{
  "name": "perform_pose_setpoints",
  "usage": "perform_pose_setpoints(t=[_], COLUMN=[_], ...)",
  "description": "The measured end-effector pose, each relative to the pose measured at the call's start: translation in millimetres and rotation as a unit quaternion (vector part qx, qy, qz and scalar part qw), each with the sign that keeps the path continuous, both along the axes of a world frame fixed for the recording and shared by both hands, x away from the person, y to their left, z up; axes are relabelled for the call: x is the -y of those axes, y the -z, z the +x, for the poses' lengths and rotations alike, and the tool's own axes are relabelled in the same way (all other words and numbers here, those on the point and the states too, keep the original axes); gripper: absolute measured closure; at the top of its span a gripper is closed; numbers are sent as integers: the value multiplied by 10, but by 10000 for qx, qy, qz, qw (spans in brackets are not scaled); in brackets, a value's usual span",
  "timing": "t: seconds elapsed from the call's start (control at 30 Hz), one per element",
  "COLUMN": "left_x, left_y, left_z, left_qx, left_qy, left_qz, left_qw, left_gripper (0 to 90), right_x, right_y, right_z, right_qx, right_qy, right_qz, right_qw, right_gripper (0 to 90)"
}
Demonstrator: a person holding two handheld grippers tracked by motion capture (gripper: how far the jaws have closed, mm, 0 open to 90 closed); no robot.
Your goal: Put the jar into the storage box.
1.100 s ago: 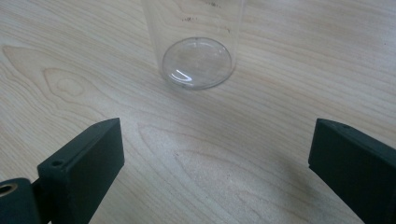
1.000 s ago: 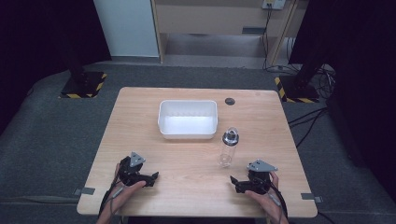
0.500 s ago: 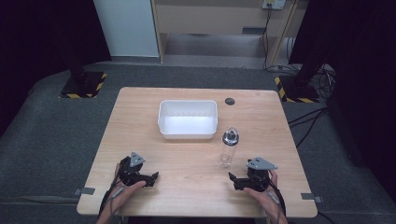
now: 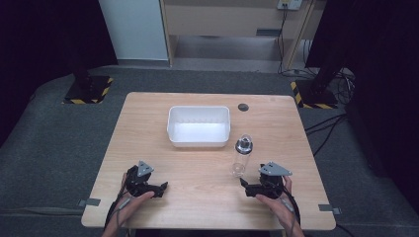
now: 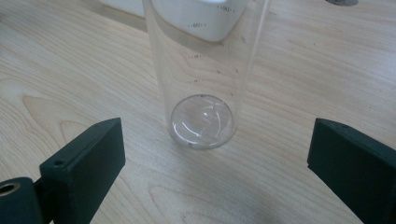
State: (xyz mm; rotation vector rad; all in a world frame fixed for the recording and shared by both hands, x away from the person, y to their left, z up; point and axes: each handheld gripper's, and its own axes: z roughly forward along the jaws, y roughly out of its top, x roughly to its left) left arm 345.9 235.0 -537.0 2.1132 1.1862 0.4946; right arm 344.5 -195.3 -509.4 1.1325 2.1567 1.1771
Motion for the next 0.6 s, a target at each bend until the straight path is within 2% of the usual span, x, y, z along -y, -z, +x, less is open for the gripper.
perform_pose_setpoints(t=[0.6], left_x=[0], left_y=[0], left_z=[0], left_qx=[0], left_qy=[-1], left_qz=[1], left_qw=[10000], left_gripper=[0], right_x=[-71], right_y=[-147], right_z=[73], right_qx=[245], right_qy=[-39], right_qz=[129], right_qw=[9996], right_gripper=[54])
